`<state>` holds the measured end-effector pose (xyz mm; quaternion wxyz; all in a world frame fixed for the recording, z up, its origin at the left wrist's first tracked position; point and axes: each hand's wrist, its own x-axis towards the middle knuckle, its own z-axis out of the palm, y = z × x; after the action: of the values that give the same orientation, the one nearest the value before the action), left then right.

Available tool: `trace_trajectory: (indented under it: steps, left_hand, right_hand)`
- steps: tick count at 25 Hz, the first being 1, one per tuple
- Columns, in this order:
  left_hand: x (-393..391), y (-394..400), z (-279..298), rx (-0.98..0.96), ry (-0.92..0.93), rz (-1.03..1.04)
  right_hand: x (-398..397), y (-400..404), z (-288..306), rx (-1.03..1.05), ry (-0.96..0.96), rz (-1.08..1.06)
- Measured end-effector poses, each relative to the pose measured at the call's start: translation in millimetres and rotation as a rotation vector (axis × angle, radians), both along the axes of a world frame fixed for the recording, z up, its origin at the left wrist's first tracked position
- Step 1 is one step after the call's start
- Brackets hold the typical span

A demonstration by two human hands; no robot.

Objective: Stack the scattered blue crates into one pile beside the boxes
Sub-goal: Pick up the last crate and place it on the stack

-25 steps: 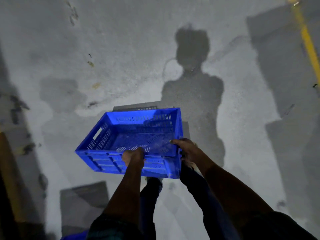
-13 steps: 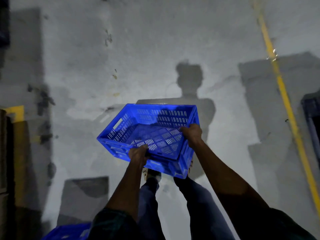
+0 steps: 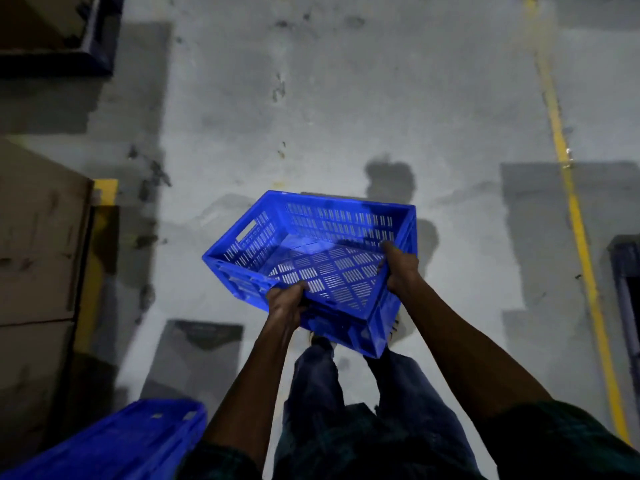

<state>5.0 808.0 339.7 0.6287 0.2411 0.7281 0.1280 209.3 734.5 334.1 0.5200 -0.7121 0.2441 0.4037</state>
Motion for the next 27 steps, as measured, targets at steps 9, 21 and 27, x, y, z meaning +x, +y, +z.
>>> trace_trajectory:
  steps: [9, 21, 27]
  left_hand:
    - [-86, -3, 25, -0.159, -0.144, -0.049]
    - [-173, 119, 65, 0.373, 0.482, -0.180]
    - [-223, 176, -4, 0.205, 0.189, -0.059]
  right_hand:
    - [-86, 42, 113, 0.081, -0.374, 0.374]
    - [-73, 31, 199, 0.239, -0.284, 0.511]
    - [-78, 29, 236, 0.284, -0.369, 0.674]
